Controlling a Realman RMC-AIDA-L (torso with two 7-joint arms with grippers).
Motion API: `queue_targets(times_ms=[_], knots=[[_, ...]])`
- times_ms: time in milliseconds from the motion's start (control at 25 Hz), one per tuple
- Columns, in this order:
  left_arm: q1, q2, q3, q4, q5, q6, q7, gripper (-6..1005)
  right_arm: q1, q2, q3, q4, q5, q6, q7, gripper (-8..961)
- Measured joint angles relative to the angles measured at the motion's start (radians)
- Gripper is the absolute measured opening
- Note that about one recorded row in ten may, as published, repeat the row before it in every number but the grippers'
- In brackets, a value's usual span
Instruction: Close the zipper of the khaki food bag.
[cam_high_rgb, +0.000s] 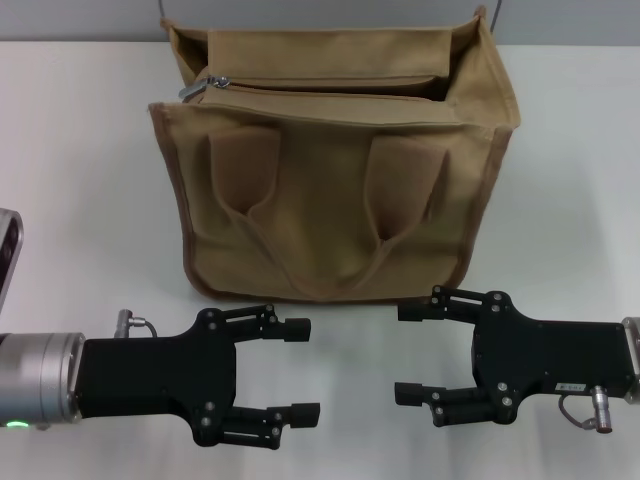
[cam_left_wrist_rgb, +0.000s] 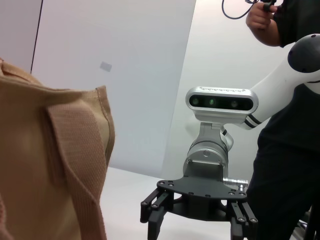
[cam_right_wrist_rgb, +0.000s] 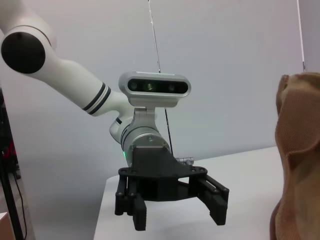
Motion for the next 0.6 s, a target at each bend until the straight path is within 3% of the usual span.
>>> queue_targets(times_ms=[600], knots=[[0.006, -0.003, -0.049, 0.0, -0.001, 0.006, 0.002, 826, 0.009, -0.002, 0.006, -0.003, 0.001, 0.003, 0.0, 827]])
